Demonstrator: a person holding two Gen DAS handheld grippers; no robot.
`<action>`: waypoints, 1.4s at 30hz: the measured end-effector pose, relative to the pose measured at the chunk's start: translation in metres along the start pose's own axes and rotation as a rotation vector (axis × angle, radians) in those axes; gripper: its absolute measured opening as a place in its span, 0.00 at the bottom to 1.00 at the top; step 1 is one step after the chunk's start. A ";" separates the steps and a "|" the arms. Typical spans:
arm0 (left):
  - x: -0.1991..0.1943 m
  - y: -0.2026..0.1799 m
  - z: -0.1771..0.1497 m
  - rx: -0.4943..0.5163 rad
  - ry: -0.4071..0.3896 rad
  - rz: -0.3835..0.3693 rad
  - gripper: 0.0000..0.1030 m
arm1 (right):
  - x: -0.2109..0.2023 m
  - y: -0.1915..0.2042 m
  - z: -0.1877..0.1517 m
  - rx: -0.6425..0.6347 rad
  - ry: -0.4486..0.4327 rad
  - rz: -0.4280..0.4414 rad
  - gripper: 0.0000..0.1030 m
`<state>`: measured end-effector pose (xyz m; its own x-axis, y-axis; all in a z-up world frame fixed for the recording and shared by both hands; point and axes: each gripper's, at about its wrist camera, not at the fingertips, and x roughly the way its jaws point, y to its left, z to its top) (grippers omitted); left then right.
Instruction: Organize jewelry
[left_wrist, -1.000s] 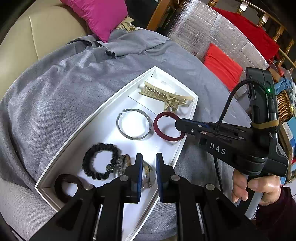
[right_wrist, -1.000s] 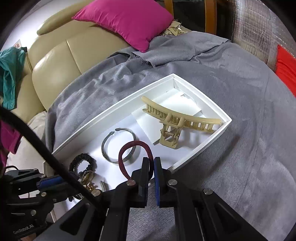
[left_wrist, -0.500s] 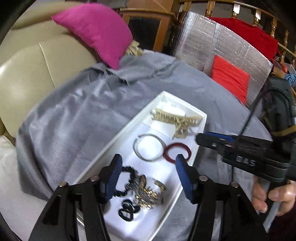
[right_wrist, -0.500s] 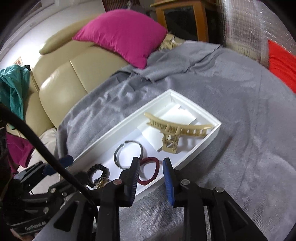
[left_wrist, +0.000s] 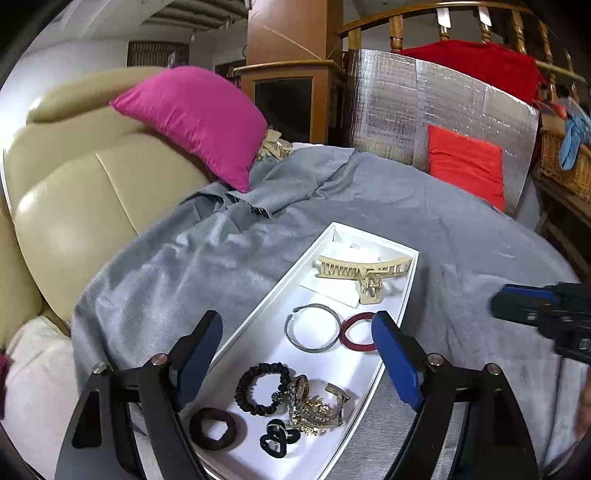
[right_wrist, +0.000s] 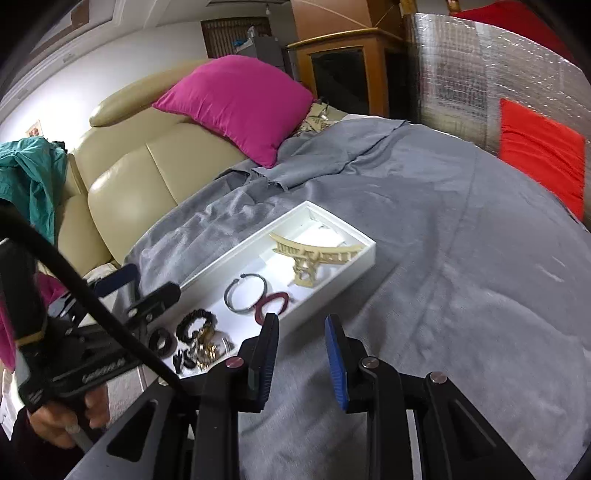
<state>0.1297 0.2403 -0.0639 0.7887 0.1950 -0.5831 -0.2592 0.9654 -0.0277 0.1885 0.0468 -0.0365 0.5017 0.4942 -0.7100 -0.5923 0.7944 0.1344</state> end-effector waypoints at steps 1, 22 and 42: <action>-0.001 -0.003 -0.001 0.018 -0.008 0.015 0.85 | -0.005 -0.003 -0.004 0.003 -0.004 -0.006 0.28; 0.003 -0.055 -0.012 0.161 0.007 0.100 0.85 | -0.041 -0.077 -0.063 0.139 0.001 -0.073 0.28; -0.114 -0.016 -0.028 0.048 0.039 0.266 0.85 | -0.087 0.045 -0.052 -0.002 -0.100 0.004 0.55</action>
<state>0.0279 0.1977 -0.0197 0.6742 0.4367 -0.5957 -0.4268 0.8885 0.1684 0.0858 0.0209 -0.0041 0.5593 0.5304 -0.6371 -0.5955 0.7917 0.1363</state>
